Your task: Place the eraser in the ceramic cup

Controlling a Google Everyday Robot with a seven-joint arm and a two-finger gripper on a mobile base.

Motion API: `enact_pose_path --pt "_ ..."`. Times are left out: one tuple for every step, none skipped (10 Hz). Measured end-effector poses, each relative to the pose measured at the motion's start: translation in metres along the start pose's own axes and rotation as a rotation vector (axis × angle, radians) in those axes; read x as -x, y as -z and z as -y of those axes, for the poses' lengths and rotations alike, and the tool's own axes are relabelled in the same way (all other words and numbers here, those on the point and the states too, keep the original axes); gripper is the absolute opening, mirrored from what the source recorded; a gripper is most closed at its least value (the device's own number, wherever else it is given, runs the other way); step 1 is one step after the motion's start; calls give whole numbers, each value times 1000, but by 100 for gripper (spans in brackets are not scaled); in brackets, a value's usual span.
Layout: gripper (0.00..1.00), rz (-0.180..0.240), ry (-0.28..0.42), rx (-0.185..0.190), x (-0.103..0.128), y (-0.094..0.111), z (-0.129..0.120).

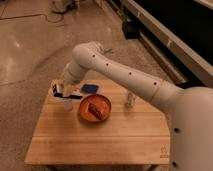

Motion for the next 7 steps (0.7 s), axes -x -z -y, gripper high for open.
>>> enact_pose_path --pt "0 16 7 -4 11 -3 12" --pt "0 28 13 -3 19 -8 19" --pt "0 38 19 -1 25 -12 24" --pt "0 52 24 4 31 -20 30" --pt "0 60 25 7 35 -26 35" --pt "0 68 27 8 37 -31 41" --pt "0 76 28 9 39 -37 46"
